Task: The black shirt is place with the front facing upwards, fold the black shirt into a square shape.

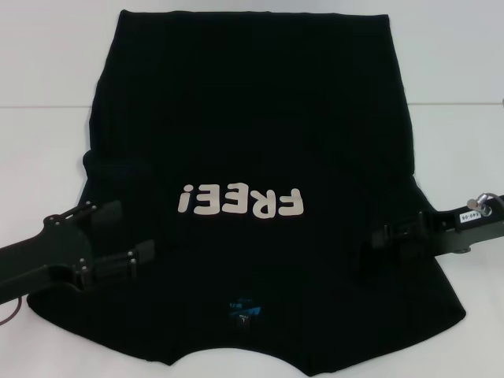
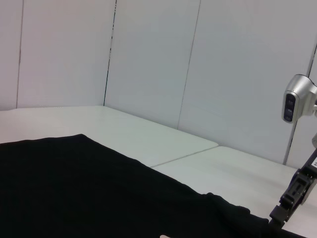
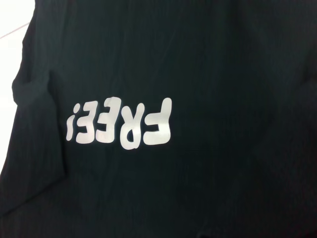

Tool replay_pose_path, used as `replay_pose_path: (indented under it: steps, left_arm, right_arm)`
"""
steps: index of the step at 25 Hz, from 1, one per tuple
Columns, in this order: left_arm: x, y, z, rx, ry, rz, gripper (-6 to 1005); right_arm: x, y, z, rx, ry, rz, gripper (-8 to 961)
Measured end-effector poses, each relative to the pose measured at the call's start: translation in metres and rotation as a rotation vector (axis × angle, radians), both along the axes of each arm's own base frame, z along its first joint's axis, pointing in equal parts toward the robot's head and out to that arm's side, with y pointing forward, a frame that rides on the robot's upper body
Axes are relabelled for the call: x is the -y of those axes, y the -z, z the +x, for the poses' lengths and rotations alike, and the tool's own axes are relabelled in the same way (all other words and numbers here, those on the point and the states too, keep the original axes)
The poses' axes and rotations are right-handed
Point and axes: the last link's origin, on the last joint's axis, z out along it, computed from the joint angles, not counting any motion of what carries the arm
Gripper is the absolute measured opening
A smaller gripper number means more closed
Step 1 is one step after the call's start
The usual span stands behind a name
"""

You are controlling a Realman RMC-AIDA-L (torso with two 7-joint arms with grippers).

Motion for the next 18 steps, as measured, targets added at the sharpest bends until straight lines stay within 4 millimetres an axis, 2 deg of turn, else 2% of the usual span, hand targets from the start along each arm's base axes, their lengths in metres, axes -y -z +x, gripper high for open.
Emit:
replay_pose_path:
  steps: [10, 18]
  left_arm:
    - [0.0, 0.0, 0.0, 0.0, 0.0, 0.0, 944]
    - [-0.0002, -0.0006, 0.0, -0.002, 0.001, 0.001, 945]
  right_arm:
    - [0.0032, -0.0019, 0.0061, 0.001, 0.033, 0.001, 688]
    - [0.0, 0.0034, 0.0034, 0.003, 0.033, 0.01, 687]
